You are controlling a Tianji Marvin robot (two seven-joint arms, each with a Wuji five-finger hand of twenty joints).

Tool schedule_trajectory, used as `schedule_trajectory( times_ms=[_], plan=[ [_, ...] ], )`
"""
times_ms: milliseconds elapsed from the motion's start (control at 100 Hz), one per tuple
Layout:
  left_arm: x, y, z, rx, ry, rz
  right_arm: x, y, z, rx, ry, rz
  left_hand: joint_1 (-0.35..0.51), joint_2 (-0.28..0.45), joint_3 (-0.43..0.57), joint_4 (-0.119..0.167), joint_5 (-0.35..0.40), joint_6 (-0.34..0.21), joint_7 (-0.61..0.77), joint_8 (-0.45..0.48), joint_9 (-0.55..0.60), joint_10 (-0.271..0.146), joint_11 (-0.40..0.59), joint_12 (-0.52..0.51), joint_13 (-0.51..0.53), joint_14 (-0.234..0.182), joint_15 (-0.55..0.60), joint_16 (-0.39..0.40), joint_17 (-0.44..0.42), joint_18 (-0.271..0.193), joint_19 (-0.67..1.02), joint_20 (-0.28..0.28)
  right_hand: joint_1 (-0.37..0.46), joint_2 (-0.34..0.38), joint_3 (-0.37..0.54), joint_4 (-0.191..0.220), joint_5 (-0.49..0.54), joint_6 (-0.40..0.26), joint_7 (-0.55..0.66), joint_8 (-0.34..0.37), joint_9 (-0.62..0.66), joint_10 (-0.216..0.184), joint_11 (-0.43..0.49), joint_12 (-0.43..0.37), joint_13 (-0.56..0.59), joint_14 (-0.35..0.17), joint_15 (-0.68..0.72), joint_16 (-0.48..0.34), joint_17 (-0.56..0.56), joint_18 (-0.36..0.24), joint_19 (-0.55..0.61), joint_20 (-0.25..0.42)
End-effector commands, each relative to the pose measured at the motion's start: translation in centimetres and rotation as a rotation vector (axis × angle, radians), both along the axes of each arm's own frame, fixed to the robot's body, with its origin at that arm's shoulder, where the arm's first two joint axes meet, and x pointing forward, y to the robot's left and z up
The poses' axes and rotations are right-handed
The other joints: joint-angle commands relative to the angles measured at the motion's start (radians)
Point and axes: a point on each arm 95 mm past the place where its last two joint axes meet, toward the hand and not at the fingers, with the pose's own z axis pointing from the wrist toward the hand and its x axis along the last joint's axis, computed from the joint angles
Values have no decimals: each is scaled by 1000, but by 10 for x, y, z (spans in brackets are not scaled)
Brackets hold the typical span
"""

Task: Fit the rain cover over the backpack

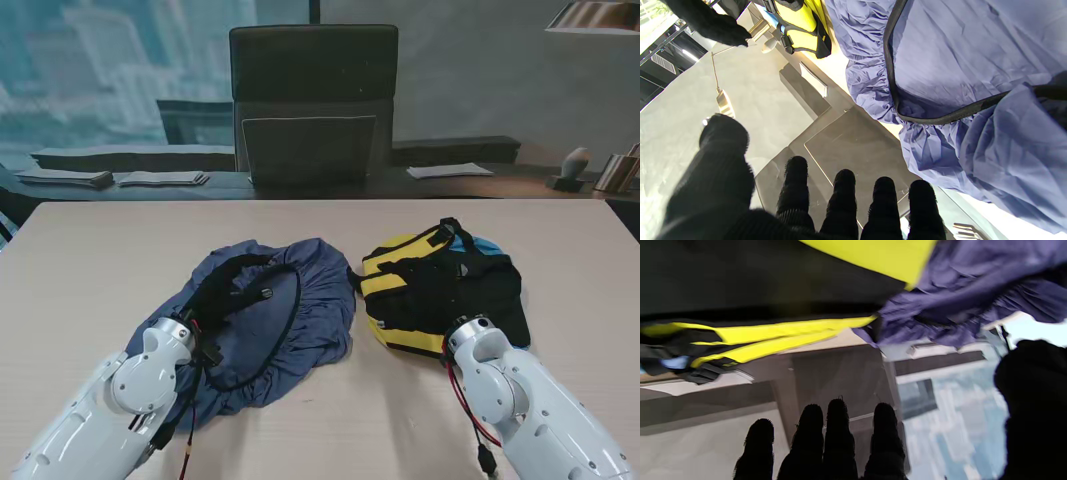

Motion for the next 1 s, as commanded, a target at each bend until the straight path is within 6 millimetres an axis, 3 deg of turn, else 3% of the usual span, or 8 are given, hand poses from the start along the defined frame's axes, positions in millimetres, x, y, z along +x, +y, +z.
schedule_trajectory(
  times_ms=[0,410,610,660,750,860,920,990],
  plan=[
    [1,2,-1,-4,10,-9,-1,-4,-6,-37,40,-12,2,25,-19,30,-36,1,8,8,-16,-1,-4,-7,-17,-9,2,-6,-16,-1,32,8,-50,-18,23,31,-43,32,-46,-14,-34,4,-51,-27,-48,-19,-22,-9,-15,16,-56,44],
    [-1,9,3,10,-16,18,-1,17,-36,-443,123,62,2,22,-19,31,-36,1,4,6,-16,-1,-4,-7,-18,-5,1,-4,-17,2,22,2,10,-14,-3,35,-25,85,-296,219,-36,45,-98,-38,-21,48,-27,-18,118,152,-225,154],
    [-2,10,1,15,-8,18,4,17,-50,-499,155,29,4,17,-19,31,-35,-2,-1,3,-15,-1,-4,-7,-18,-3,-1,-4,-16,4,17,-1,308,-40,-93,51,-19,99,-121,282,-45,72,112,43,75,85,39,-5,192,189,-154,88],
    [-2,10,1,14,-7,17,7,17,-52,-515,113,25,6,16,-18,31,-35,-2,-2,3,-16,0,-4,-7,-17,-3,0,-3,-16,4,16,-1,386,-70,-12,39,27,101,43,210,-5,91,223,75,164,107,85,22,232,208,9,-9],
    [-1,8,1,14,-6,12,10,18,-55,-487,83,21,6,15,-17,32,-35,-2,-3,2,-16,-2,-4,-6,-18,-2,0,-3,-15,4,15,-1,362,-233,549,-29,125,55,215,157,149,90,258,102,315,109,141,49,247,186,362,-125],
    [-1,6,0,17,-1,4,17,17,-58,-428,14,10,4,16,-16,31,-34,-3,-3,2,-16,-2,-4,-6,-18,-3,0,-2,-16,4,14,-2,465,-230,686,-5,400,63,310,135,528,80,221,94,688,89,165,35,569,24,575,-103],
    [0,5,-1,19,2,1,20,17,-59,-358,-20,-3,7,16,-14,32,-34,-1,-2,3,-14,0,-2,-5,-17,-1,1,-2,-15,5,15,-1,560,-309,694,-137,652,52,345,51,833,95,115,50,904,139,208,-3,761,28,608,-164],
    [0,5,-2,25,8,-3,22,17,-59,-321,-71,-13,9,13,-12,32,-34,-1,0,4,-14,2,-1,-5,-17,-2,2,-1,-15,5,16,-1,585,-340,686,-165,825,-9,505,-95,1052,104,56,8,1028,177,313,3,883,80,672,-225]
  ],
)
